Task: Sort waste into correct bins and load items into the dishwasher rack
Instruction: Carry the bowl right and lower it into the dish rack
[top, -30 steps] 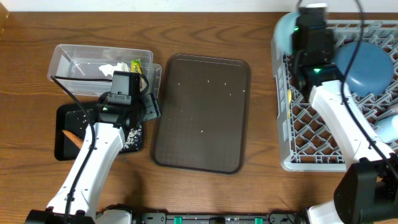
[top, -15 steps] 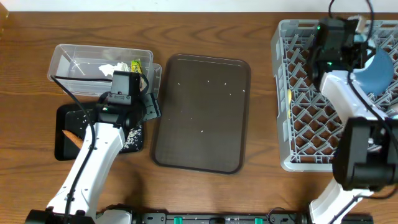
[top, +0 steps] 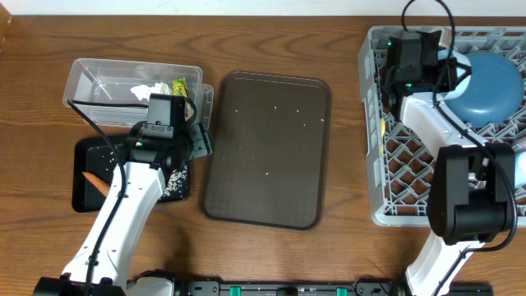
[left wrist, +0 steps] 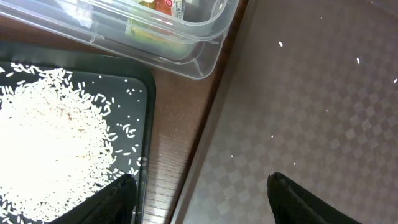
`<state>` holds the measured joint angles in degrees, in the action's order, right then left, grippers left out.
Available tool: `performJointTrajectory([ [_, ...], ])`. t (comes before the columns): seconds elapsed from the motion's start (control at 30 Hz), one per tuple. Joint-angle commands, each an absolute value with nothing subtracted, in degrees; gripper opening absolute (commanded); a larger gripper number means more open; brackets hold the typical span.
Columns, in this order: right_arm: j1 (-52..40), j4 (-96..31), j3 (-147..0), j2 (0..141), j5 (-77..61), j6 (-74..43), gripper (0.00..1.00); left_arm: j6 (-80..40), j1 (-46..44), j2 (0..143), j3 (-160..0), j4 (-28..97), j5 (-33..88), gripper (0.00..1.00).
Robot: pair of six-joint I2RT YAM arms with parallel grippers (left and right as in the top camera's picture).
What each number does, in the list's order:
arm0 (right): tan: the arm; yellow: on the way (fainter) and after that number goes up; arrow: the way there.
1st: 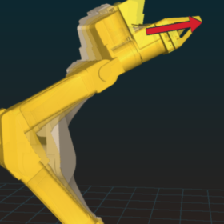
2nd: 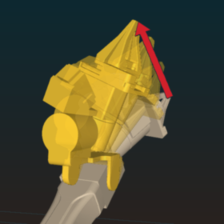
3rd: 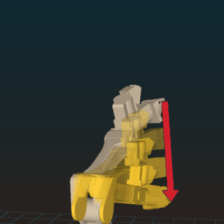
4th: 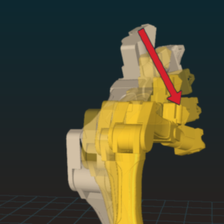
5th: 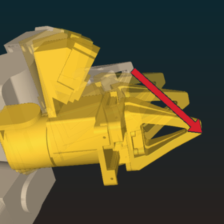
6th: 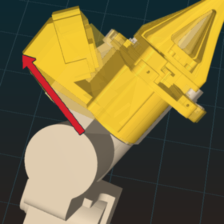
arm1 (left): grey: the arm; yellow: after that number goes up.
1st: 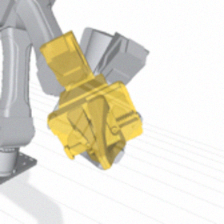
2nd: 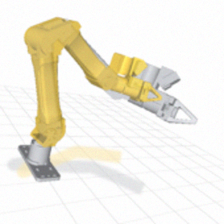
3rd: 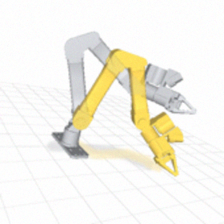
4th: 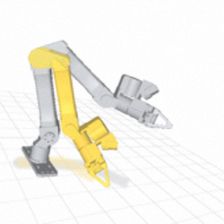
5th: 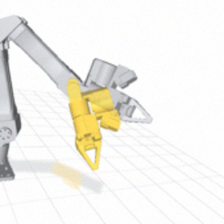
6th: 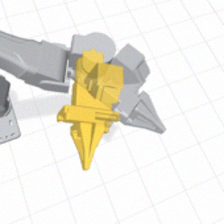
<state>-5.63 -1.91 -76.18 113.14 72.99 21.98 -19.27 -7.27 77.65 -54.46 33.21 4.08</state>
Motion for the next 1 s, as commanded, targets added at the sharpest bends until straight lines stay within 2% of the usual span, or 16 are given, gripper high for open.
performJointTrajectory([
  [0.0, -6.9, -4.3, -76.1, 115.4, 69.6, 21.4, 0.01, -18.7, -7.0, 77.1, -55.0, 33.3, 3.6, 0.7],
  [0.3, -9.6, -16.3, -76.1, 115.4, 66.2, 12.4, 0.03, -18.7, -7.0, 77.1, -55.0, 32.8, 3.6, 0.7],
  [0.43, -11.3, -22.7, -76.1, 115.4, 61.5, 7.9, 0.14, -18.7, -7.0, 77.1, -55.0, 32.7, 3.6, 0.7],
  [0.6, -12.5, -26.7, -76.1, 115.4, 56.2, 3.6, 0.42, -18.7, -7.0, 77.1, -55.0, 32.7, 3.6, 0.7],
  [0.97, -12.3, -27.9, -76.1, 111.4, 51.2, 0.8, 0.57, -18.7, -7.0, 77.1, -55.0, 32.7, 3.6, 0.7],
])
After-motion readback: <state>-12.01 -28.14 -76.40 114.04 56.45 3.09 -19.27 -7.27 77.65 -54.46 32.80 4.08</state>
